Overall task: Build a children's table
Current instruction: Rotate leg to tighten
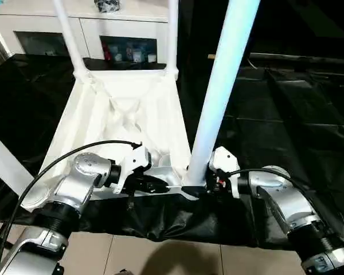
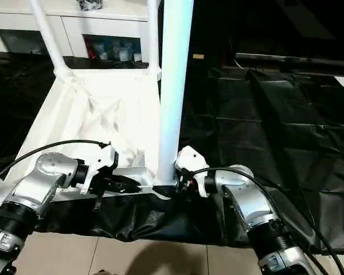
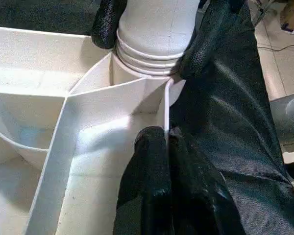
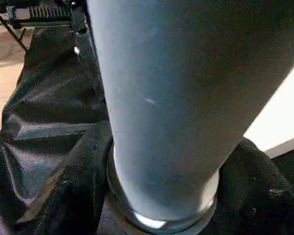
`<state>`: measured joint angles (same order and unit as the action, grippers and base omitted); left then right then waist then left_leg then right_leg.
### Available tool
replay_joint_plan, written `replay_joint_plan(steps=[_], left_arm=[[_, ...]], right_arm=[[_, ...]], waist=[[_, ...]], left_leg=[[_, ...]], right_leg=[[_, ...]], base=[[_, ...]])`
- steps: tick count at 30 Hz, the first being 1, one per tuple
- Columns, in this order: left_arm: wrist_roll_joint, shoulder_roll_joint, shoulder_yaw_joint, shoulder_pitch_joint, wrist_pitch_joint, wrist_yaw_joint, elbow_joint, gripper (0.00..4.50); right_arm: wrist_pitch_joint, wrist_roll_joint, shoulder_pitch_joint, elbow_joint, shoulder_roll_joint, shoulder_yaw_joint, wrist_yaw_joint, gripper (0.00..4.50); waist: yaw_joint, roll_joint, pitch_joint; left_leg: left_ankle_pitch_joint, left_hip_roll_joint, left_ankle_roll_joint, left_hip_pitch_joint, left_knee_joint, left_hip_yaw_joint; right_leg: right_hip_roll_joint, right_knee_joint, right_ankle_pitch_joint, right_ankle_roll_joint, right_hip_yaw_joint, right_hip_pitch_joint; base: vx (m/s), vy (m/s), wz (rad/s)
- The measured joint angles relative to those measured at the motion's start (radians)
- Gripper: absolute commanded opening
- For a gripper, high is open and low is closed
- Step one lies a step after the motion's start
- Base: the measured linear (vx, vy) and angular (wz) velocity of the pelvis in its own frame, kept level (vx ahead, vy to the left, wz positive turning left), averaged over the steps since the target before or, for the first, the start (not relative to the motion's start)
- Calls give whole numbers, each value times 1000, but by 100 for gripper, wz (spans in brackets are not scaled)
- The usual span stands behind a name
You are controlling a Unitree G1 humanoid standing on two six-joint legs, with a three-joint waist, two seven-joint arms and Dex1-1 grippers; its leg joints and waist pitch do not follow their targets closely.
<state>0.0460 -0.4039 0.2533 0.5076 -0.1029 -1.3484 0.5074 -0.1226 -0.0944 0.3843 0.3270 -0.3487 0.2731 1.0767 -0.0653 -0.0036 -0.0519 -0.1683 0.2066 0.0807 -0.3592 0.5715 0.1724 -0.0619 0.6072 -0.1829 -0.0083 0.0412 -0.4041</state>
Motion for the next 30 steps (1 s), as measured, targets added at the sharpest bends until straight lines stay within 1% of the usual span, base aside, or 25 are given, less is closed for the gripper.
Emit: replay_joint_plan(steps=[3,6,8,9,10,12,14,15,16,18,20,21,23,25,26,27,30], left_arm=[[0,0,0,0,0,5,0,0],[-6,8,-1,0,1,54,0,0],[-24,33,-14,0,0,129,3,0],[-40,55,-24,0,-5,194,4,0],[-50,73,-28,0,-11,243,4,0],[-56,94,-30,0,-30,288,-1,0],[-72,120,-38,-1,-51,339,-8,0],[-87,146,-44,0,-72,390,-12,0],[-93,165,-44,0,-87,424,-17,0],[-108,198,-43,0,-115,484,-31,0],[-116,214,-42,-1,-125,515,-34,0],[-117,216,-41,-5,-129,518,-40,0],[-117,216,-41,-8,-130,512,-46,0],[-117,210,-42,-10,-128,497,-50,0],[-117,206,-43,-11,-125,489,-50,0],[-116,200,-44,-12,-120,478,-51,0],[-106,190,-42,-14,-115,446,-54,0]], right_arm=[[0,0,-5,-4,8,-2,-4,269],[3,9,-23,-5,34,-19,-79,268],[4,25,-25,20,73,-45,-176,267],[4,38,-22,45,115,-70,-268,267],[3,50,-17,62,142,-84,-339,267],[0,52,-11,79,166,-94,-405,267],[-9,62,-6,95,206,-115,-484,267],[-16,73,2,112,250,-139,-565,267],[-22,80,8,120,269,-148,-615,267],[-25,97,20,140,302,-164,-701,267],[-24,109,31,154,329,-176,-754,267],[-23,110,33,156,332,-177,-759,301],[-21,103,32,155,332,-178,-753,336],[-24,86,28,147,329,-181,-723,341],[-23,85,26,145,326,-181,-709,355],[-23,85,26,143,319,-180,-689,381],[-23,81,26,141,303,-175,-638,385]], waist=[[-1,0,0],[2,0,0],[6,0,0],[9,-1,0],[18,0,0],[27,0,0],[31,1,1],[35,2,2],[37,3,2],[37,4,3],[37,6,4],[36,7,5],[36,7,5],[38,8,5],[38,8,5],[38,8,5],[34,9,4]], left_leg=[[0,0,0,0,0,0],[0,0,0,1,0,0],[1,0,1,2,1,0],[1,0,1,2,3,0],[1,0,1,3,4,0],[1,0,1,4,4,-1],[1,0,1,4,4,0],[1,0,1,5,4,0],[1,-1,1,5,4,0],[0,-1,1,5,3,0],[0,-1,1,6,1,0],[0,-1,1,6,0,0],[0,-1,1,5,-2,0],[0,-1,1,4,-2,0],[0,0,1,4,-3,0],[0,0,1,3,-3,0],[0,0,1,3,-4,0]], right_leg=[[0,0,0,0,0,0],[0,1,0,-1,0,0],[0,1,-1,2,0,1],[0,2,-1,2,0,1],[0,2,-1,2,-1,1],[0,2,-1,2,-2,1],[0,1,-1,2,-2,2],[0,2,-1,2,-2,2],[0,2,-1,2,-3,2],[0,1,-1,3,-3,2],[1,1,-2,3,-2,2],[1,1,-2,4,-2,1],[1,1,-2,4,-2,1],[1,1,-2,4,-2,1],[1,0,-2,4,-2,1],[2,0,-2,4,-2,1],[2,0,-2,4,-2,0]], base=[[0,0,0],[0,0,0],[0,0,0],[0,0,0],[0,0,0],[0,0,0],[0,0,0],[0,0,0],[0,0,0],[0,0,0],[0,0,0],[0,0,0],[0,0,0],[0,0,0],[0,0,0],[0,0,0],[0,0,0]])
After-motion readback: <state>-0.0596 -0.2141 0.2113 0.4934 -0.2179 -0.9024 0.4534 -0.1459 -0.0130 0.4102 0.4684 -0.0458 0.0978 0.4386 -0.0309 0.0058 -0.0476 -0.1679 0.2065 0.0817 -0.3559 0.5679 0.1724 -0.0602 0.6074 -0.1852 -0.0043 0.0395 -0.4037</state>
